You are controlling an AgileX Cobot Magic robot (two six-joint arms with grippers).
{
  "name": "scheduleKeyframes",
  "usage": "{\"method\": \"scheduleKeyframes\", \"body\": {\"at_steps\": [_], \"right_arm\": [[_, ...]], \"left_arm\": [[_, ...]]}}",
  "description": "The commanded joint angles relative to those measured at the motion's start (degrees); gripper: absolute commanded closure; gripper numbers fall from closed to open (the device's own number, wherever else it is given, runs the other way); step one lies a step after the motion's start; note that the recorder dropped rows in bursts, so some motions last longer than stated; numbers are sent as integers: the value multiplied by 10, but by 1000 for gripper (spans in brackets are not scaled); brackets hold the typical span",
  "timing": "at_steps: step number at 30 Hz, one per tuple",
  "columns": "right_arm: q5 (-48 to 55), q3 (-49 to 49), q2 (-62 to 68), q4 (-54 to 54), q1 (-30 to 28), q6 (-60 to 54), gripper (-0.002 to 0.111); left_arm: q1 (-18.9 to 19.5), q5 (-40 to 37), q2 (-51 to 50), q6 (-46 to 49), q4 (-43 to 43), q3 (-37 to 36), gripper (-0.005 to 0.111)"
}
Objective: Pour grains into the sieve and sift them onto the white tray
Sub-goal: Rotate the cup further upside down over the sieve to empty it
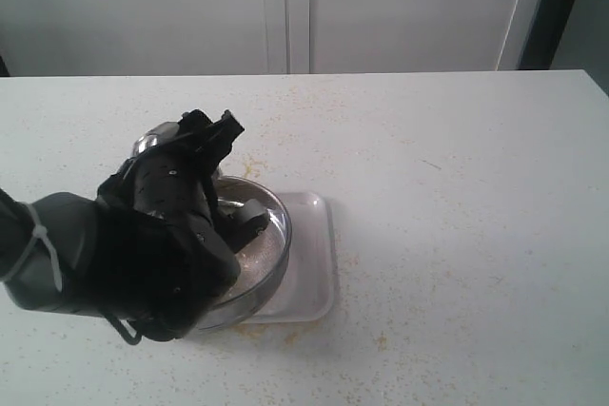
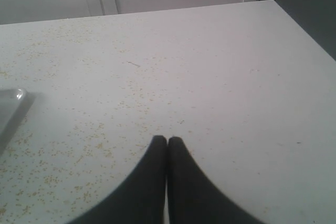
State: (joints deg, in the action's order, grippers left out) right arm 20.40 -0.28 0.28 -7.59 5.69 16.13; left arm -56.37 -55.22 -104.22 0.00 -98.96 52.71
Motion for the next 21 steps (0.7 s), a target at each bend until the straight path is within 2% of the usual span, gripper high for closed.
{"method": "scheduleKeyframes", "body": {"at_steps": [1,9,21], "right_arm": [[-9,3,-3,-1,-5,8,108],[-9,3,-3,-1,-5,8,108],[-9,3,-3,-1,-5,8,108]], "left_arm": [[-9,-17,2,0,-10,0,107],[-9,-31,2,-101,-10,0,107],[-9,-10,9,-251,-10,0,107]]}}
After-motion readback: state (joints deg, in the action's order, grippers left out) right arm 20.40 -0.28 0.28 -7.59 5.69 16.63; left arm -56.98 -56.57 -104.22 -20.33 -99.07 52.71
